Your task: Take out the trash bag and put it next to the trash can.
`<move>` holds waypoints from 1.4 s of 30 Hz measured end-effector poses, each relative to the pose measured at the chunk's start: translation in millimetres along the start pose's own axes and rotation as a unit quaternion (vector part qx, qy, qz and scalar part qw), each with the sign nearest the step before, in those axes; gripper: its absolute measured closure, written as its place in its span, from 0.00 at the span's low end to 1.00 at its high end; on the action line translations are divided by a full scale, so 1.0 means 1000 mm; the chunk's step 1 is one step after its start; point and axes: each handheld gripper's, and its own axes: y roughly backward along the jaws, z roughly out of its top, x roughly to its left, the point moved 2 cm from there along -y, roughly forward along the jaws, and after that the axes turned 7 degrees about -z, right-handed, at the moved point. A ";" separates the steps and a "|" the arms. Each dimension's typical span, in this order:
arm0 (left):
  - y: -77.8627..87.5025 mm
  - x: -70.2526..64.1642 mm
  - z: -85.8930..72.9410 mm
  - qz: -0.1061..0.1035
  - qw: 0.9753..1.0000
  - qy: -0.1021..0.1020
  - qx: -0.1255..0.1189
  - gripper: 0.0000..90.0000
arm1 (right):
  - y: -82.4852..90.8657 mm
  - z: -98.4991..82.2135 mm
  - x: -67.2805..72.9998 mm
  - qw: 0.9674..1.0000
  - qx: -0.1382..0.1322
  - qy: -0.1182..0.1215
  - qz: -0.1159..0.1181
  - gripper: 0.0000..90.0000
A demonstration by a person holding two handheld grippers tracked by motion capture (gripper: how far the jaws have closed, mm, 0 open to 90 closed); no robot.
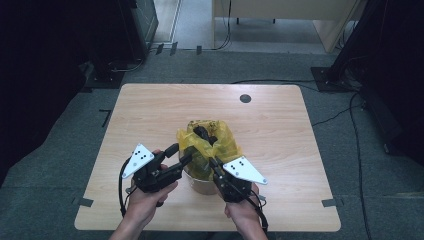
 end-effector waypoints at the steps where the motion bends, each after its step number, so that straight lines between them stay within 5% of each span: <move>1: 0.002 0.000 0.000 0.000 1.000 -0.005 0.002 0.44 | 0.001 0.002 0.000 1.000 -0.008 0.001 -0.003 0.98; 8: 0.015 0.001 -0.005 0.032 0.999 -0.038 0.002 0.29 | 0.009 0.021 0.001 0.998 -0.059 0.004 -0.015 0.98; 13: 0.024 0.013 -0.007 0.044 0.999 -0.031 0.000 0.22 | 0.015 0.035 0.005 0.996 -0.091 0.004 -0.013 0.98; 19: 0.034 0.043 -0.026 0.096 0.995 -0.012 0.018 0.21 | 0.023 0.049 0.010 0.992 -0.128 0.014 -0.010 0.98; 29: 0.046 0.105 -0.079 0.205 0.975 0.022 0.079 0.20 | 0.030 0.063 0.009 0.986 -0.163 0.014 -0.020 0.98; 31: 0.050 0.114 -0.087 0.228 0.969 0.012 0.092 0.19 | 0.031 0.065 0.009 0.986 -0.166 0.019 -0.023 0.98; 42: 0.060 0.146 -0.117 0.269 0.944 0.010 0.190 0.11 | 0.038 0.074 0.000 0.982 -0.185 0.017 -0.027 0.98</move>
